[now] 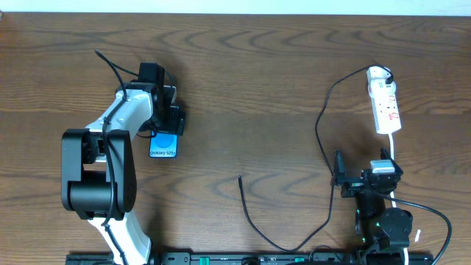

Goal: Plug charger to phone and switch on socket

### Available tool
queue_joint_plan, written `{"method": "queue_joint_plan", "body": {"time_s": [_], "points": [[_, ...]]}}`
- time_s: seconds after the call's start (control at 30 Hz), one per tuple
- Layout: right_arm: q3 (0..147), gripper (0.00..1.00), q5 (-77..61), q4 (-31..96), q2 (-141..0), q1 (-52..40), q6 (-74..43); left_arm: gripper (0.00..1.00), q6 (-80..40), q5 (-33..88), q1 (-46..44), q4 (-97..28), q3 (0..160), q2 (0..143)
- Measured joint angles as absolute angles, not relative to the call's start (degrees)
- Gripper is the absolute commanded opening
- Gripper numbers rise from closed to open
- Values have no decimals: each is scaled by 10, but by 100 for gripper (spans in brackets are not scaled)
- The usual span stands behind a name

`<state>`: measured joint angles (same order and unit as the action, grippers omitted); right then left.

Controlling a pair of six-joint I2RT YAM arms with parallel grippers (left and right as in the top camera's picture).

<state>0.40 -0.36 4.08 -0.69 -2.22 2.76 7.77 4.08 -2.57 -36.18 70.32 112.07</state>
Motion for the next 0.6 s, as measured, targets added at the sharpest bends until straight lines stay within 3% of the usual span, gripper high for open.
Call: {"method": "queue_joint_plan", "body": {"time_s": [0.53,0.6], "points": [[4,99,-4,41,-7,-22,28,79,78,41,-26,-362,703,1121],[4,99,-4,41,-7,-22,28,75,77,41,-26,-362,703,1121]]}}
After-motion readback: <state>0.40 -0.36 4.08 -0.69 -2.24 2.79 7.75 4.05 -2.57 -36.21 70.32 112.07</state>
